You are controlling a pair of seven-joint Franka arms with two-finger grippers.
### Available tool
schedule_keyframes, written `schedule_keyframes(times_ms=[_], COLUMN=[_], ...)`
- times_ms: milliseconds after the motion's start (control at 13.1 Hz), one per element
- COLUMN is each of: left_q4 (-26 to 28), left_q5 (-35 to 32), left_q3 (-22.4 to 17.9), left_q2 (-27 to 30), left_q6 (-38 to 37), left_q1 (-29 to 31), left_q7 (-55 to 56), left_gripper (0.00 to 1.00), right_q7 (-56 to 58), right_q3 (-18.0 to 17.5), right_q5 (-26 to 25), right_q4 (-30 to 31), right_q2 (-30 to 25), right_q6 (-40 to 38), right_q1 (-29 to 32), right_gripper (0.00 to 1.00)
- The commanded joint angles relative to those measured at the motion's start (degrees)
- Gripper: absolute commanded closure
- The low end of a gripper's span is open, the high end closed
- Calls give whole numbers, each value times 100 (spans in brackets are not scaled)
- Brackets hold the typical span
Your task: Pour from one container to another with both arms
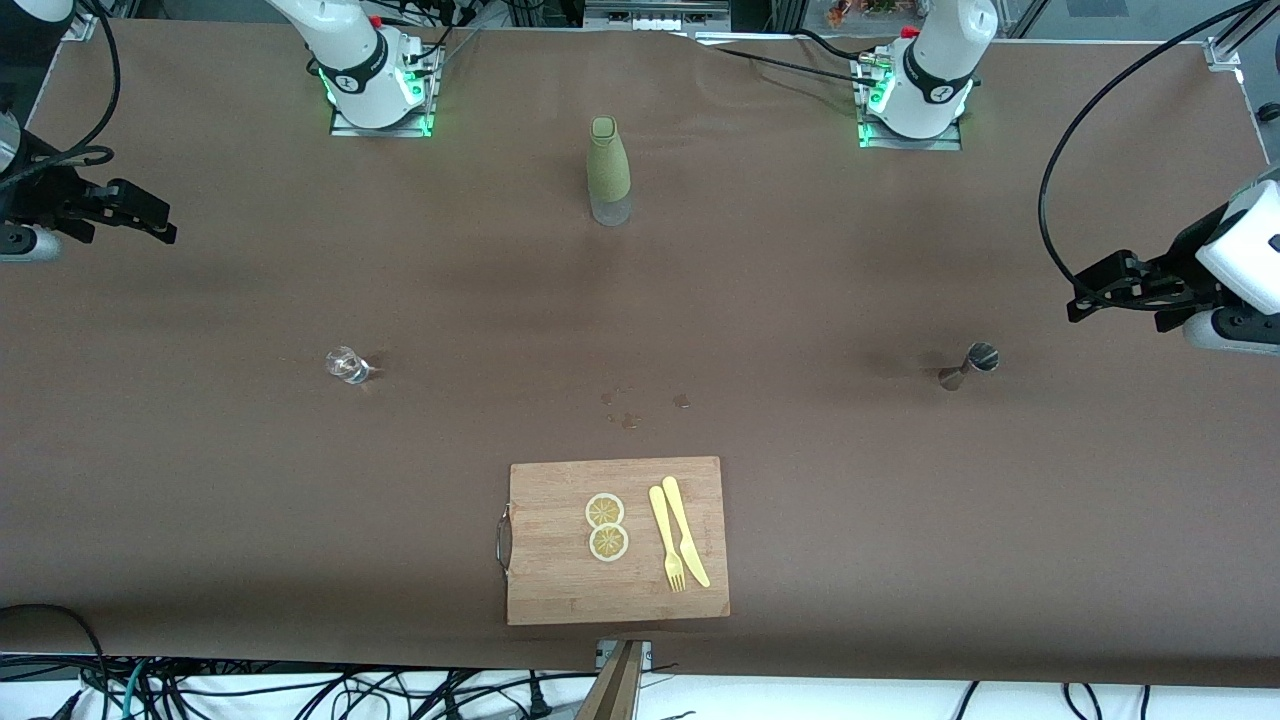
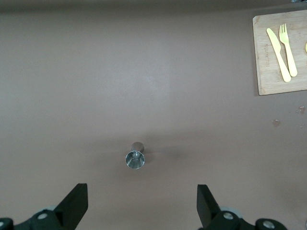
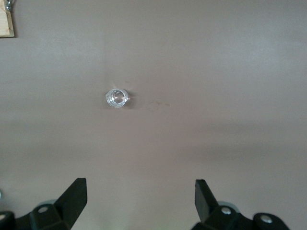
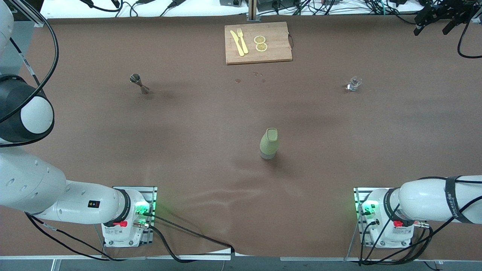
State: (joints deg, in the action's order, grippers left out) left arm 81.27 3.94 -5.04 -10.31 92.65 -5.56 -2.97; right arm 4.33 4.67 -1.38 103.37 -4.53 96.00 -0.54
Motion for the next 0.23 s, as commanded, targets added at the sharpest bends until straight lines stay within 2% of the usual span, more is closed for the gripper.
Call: schedule_keyframes(times_ms=[0, 153], left_q4=[65, 65], left_q5=[-165, -174], left_q3=[21, 21], left_q2=[64, 64], left_q6=[86, 86], left_q1=[-15, -15], left_q7=[86, 86], left_gripper=[0, 0], right_q7=[-29, -29], right_q3=[-1, 43], right_q5=[-47, -29], right_q4=[-509, -555], right_q2=[223, 295], right_q6=[-344, -372], right_q1=[-16, 19], right_gripper=[0, 0])
